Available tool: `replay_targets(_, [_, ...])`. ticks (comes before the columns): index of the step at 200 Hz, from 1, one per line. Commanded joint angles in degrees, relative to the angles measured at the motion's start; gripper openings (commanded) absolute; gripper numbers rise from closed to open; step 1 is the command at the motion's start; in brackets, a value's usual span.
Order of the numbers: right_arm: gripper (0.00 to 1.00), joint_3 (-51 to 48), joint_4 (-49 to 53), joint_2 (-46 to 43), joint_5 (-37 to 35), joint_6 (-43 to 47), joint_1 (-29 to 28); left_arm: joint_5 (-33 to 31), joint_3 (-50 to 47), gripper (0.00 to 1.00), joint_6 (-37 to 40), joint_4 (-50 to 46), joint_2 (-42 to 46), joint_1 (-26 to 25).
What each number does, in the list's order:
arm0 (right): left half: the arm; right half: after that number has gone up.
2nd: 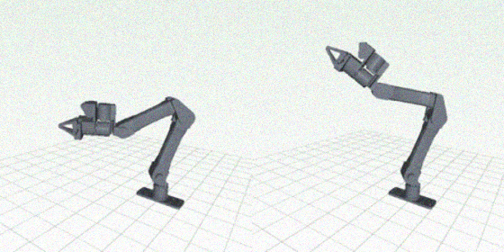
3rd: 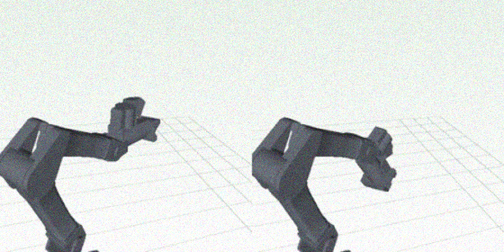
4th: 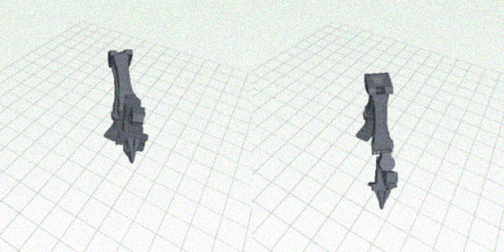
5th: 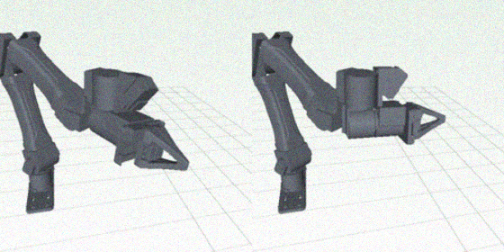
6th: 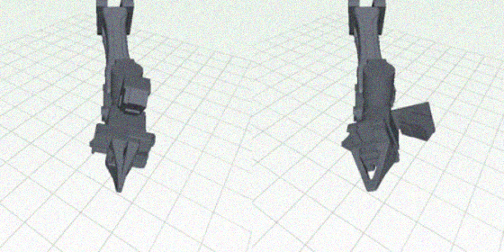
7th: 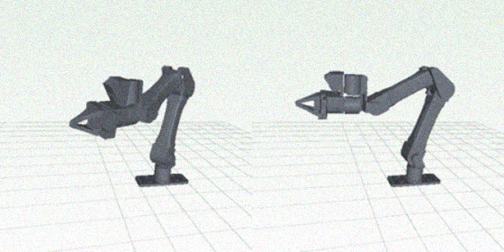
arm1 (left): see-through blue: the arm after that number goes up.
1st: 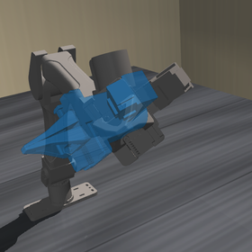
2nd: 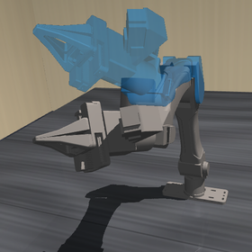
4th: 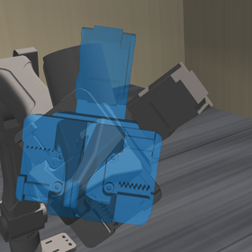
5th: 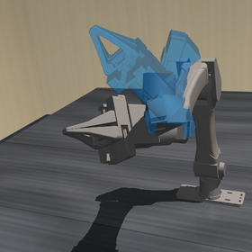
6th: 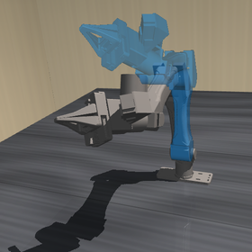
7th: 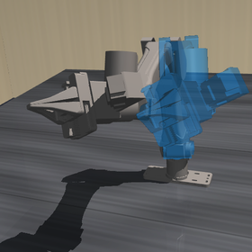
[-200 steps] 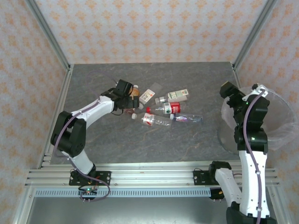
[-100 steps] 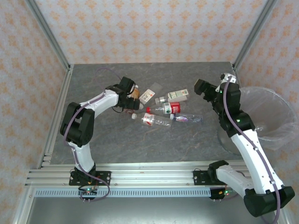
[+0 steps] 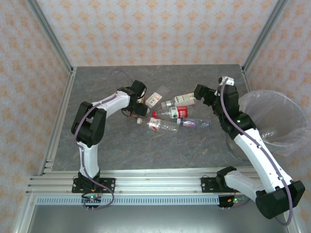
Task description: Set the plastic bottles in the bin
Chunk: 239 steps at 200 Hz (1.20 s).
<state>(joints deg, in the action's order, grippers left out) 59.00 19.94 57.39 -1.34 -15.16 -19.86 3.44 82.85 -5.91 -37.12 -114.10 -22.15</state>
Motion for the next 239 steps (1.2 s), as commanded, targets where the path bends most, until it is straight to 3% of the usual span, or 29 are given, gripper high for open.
replay_targets(1, [0.99,-1.1,-2.2,-0.5,-1.4,1.5,-0.3,-2.7,2.5,0.77,2.3,-2.8,-0.2,-0.2])
replay_targets(105, [0.99,-2.2,-2.0,0.1,-2.0,2.1,-0.3,-3.7,4.1,0.69,2.8,-4.0,-3.9,-0.4])
replay_targets(198, [0.99,-2.7,-1.8,0.3,-1.7,0.7,-0.3,-3.2,0.9,0.46,2.8,-1.8,-1.0,-0.4])
replay_targets(239, [0.99,-3.1,-2.3,0.4,-0.9,0.2,-0.3,-1.9,-1.1,0.41,1.7,0.2,3.5,-0.4])
